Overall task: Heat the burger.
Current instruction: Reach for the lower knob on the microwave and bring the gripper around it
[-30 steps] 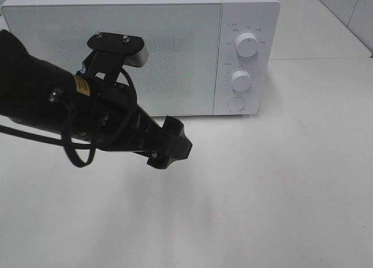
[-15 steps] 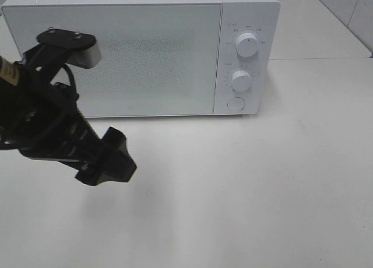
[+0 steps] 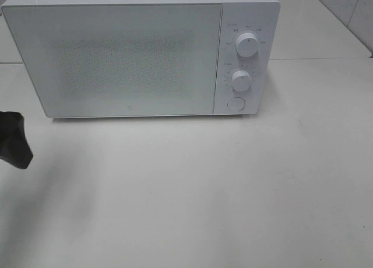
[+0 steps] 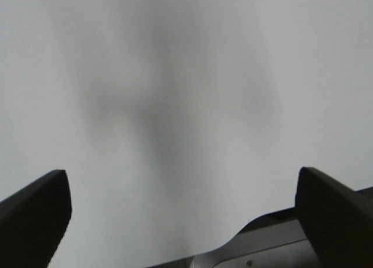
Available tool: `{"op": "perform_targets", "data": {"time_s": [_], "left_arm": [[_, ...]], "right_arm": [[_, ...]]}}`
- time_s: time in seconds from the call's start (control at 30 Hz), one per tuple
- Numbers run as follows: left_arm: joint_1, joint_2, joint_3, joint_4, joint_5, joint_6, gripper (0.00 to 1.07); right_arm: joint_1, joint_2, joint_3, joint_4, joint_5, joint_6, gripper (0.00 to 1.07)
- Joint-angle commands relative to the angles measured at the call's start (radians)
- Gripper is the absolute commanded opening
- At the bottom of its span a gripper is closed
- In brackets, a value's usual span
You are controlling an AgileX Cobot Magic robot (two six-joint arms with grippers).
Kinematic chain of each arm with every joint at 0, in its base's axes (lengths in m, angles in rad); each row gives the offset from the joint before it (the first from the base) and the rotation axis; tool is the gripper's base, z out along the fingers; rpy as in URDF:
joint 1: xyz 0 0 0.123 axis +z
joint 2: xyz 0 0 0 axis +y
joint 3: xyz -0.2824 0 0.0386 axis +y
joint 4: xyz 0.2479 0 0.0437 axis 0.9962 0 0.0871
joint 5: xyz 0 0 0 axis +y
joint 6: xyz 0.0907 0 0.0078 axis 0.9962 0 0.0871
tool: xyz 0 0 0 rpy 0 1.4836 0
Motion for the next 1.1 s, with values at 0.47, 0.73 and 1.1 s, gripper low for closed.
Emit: {"op": "perform_targets", "data": {"time_s": [0.47,0.73,1.1], "left_arm": [[0.083,-0.209,0.241,0.029,0.085,-0.034,1.00],[0.083,-0.488,0.328,0.139,0.152,-0.152,1.00],[0.083,-0.932,0.341,0.117,0.126,-0.133,1.00]], "right_arm": [[-0.005,-0.025,0.005,-0.002,-0.005,0.000,0.72],[-0.005,-0.025,0.005,-0.002,-0.005,0.000,0.72],[-0.005,-0.025,0.005,-0.006,-0.005,0.007,0.72]]}}
